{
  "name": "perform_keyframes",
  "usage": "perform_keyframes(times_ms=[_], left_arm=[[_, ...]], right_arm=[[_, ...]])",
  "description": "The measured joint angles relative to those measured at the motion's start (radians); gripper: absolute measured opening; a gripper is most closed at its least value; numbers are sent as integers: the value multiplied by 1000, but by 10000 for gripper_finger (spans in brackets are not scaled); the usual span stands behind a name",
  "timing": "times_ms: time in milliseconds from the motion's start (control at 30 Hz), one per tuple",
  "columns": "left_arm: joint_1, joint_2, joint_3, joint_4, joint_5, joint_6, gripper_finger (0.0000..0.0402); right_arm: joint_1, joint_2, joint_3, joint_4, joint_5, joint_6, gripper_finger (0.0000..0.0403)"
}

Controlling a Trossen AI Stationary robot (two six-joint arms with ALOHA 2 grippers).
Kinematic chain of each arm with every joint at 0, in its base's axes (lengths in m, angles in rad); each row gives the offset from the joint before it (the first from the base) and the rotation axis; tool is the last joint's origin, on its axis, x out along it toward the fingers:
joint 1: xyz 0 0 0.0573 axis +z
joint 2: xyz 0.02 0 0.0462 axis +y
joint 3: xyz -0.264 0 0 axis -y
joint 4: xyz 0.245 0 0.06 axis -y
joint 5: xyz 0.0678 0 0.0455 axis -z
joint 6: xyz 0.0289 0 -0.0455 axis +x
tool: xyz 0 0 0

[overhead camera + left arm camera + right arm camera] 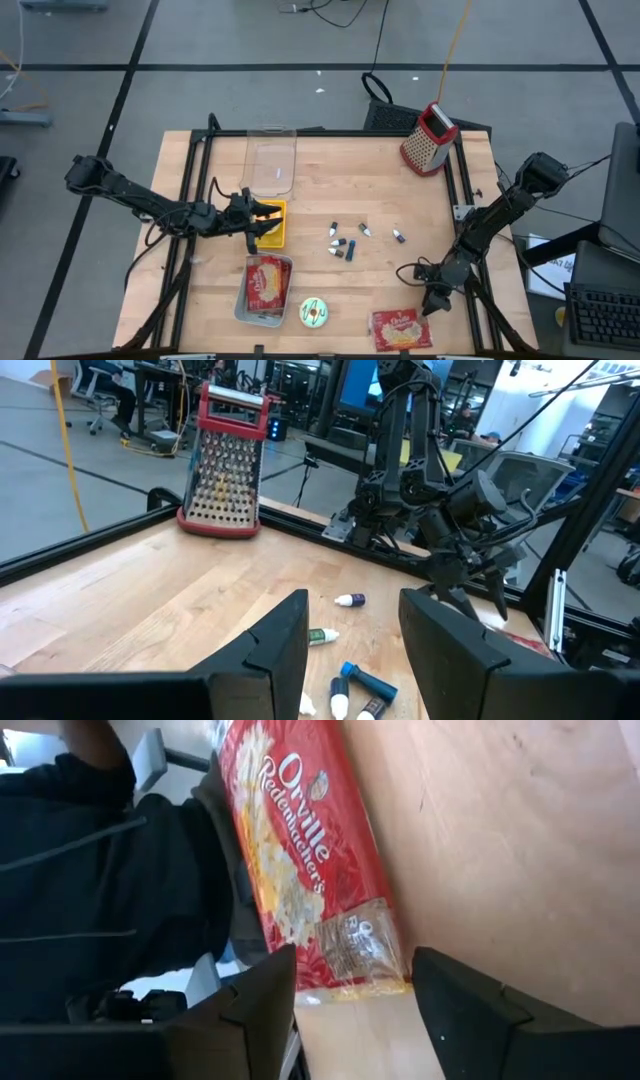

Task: Pick & Place Food Item
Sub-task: Put the red popcorn bag into the white bin

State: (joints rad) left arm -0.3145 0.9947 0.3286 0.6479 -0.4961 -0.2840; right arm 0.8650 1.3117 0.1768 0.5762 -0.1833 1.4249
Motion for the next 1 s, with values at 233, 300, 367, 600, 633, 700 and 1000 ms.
perform_keyframes(times_ms=[233,300,367,600,633,700,1000], left_arm=[[1,0,0,0,0,0,157],[1,0,0,0,0,0,157],[1,0,0,0,0,1,157],[3,0,0,0,-2,13,157],[4,0,0,0,-2,13,157],[9,0,0,0,-2,13,157],[26,0,0,0,-1,1,157]], right_arm=[[0,0,0,-7,-26,-9,165],[0,0,0,-29,-31,-15,149],[0,1,0,-52,-31,-28,129],[1,1,0,-66,-32,-81,45],[1,1,0,-66,-32,-87,34],[1,0,0,-66,-36,-103,12],[-6,-4,13,-20,124,-291,1]])
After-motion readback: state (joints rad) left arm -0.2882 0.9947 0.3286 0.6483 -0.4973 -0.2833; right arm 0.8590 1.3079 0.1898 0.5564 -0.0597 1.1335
